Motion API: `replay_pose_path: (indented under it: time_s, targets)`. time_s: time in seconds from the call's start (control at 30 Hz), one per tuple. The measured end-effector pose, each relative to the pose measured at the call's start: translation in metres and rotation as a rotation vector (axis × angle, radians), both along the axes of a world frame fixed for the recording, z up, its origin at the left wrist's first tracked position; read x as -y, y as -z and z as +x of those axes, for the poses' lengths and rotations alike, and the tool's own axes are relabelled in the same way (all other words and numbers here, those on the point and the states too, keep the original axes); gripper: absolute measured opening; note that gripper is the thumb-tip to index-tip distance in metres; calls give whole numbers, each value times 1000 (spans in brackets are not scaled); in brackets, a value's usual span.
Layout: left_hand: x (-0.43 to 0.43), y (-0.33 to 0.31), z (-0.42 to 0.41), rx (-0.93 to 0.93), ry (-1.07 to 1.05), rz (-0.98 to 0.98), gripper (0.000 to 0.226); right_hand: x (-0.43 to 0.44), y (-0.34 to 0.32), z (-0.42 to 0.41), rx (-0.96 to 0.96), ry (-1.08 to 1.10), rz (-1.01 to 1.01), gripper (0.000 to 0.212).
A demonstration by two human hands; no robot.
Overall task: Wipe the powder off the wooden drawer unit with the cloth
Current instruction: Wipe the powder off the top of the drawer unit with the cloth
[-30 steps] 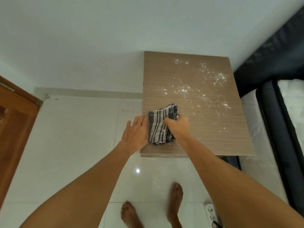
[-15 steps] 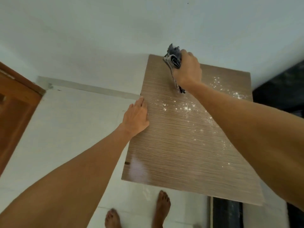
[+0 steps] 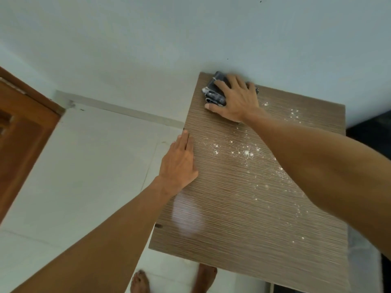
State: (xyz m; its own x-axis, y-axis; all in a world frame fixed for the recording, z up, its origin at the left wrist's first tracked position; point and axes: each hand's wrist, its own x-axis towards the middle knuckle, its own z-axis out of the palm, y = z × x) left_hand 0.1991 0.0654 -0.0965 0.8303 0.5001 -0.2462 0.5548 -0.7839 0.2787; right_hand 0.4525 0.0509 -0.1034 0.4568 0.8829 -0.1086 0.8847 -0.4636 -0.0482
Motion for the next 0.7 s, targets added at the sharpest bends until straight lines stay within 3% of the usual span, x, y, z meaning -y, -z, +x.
replay_pose_path:
  time_s: [0.2, 0.5, 0.7]
  targets:
    - [1, 5, -1, 23, -4, 8, 64, -1, 11, 1, -36, 41, -95, 95]
    - [0, 9, -2, 40, -10, -13, 64, 3, 17, -9, -25, 42, -57, 68]
    - [-8, 3, -5, 0, 24, -78, 70, 24, 20, -42, -24, -19, 11, 62]
